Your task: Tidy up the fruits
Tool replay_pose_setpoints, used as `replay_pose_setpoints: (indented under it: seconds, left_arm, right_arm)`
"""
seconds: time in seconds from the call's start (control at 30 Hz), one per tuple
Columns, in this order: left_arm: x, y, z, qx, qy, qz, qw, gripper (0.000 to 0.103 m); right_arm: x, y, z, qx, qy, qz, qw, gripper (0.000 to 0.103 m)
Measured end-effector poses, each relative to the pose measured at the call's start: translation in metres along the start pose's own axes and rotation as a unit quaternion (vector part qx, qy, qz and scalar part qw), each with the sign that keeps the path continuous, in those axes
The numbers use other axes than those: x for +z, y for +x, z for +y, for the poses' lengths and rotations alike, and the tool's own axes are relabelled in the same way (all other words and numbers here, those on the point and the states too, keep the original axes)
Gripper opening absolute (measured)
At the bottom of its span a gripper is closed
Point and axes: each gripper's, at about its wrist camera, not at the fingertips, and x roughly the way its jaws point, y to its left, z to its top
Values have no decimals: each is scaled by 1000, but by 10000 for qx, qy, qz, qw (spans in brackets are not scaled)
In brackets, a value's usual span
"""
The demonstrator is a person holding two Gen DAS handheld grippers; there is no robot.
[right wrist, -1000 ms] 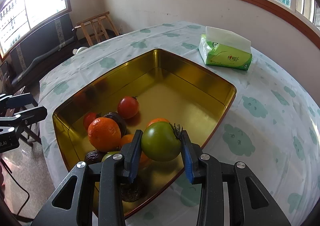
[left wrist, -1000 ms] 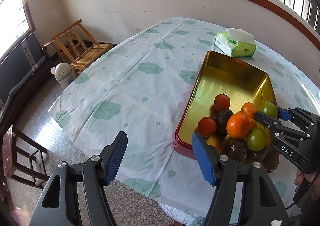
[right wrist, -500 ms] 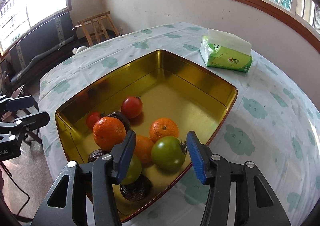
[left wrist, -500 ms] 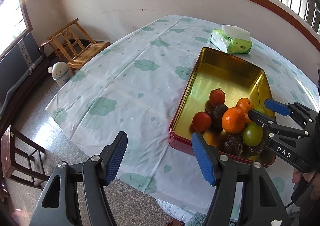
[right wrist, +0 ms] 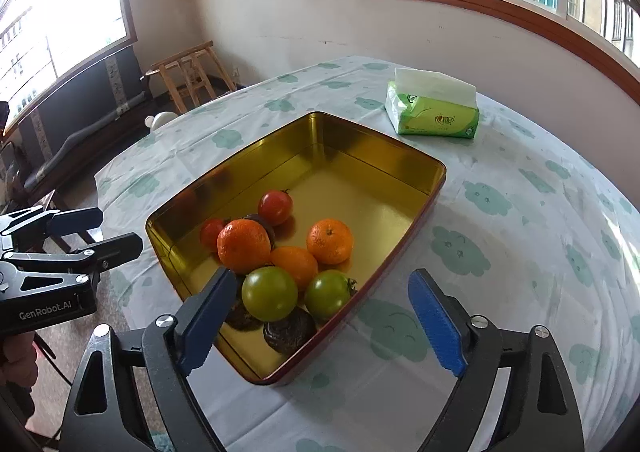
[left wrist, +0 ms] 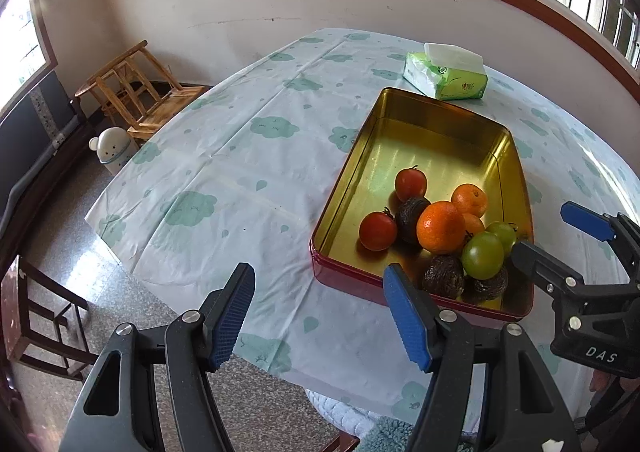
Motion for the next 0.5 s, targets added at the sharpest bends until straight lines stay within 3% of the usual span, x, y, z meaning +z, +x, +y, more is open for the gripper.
replay_pose_setpoints:
  seconds: [0.5]
  left_arm:
    - [-2, -10, -29, -144, 231, -44, 9996, 64]
  right_arm:
    - [-27, -12, 0, -208, 40, 216, 9995, 99]
